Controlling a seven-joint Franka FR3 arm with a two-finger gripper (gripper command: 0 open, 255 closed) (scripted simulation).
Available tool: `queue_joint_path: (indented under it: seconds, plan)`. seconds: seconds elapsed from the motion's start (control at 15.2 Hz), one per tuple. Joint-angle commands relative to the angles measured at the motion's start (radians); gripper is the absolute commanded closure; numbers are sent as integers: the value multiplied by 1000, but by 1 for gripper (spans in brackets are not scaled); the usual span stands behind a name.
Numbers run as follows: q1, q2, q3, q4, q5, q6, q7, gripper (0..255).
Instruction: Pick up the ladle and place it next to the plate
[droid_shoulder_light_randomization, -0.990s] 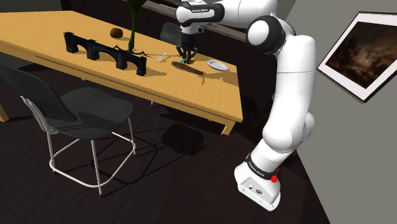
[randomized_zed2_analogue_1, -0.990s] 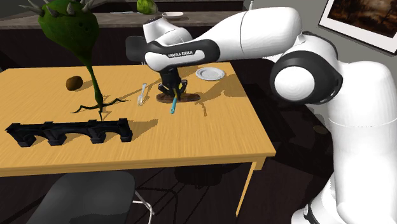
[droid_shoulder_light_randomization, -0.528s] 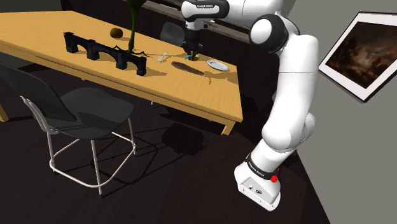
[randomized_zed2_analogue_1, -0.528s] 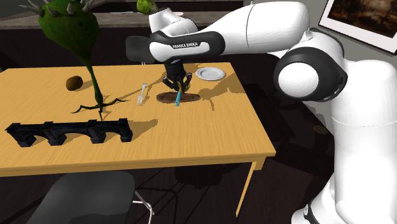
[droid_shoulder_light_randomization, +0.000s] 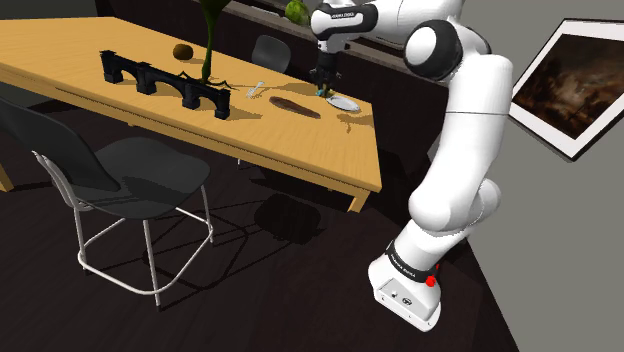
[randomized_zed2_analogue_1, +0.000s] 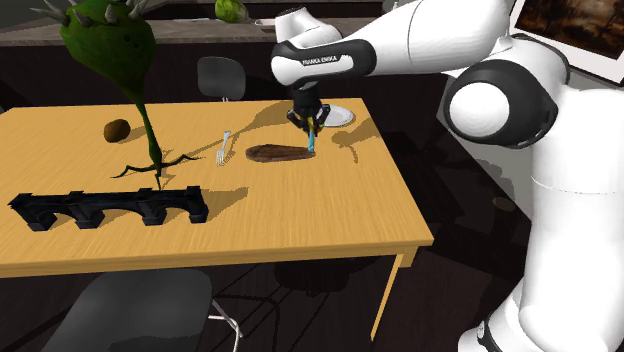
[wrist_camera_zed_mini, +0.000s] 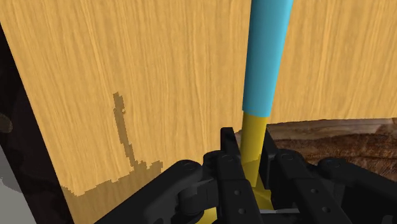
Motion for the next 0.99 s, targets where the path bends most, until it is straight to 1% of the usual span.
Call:
queue_joint_path:
  seconds: [0.0, 0.46, 0.92]
  plan:
    - [-29, -8, -11, -15, 3, 15, -39, 255]
    - [-132, 6, -52, 1, 18, 37, -182, 255]
    - [-239, 69, -87, 94, 40, 32, -325, 255]
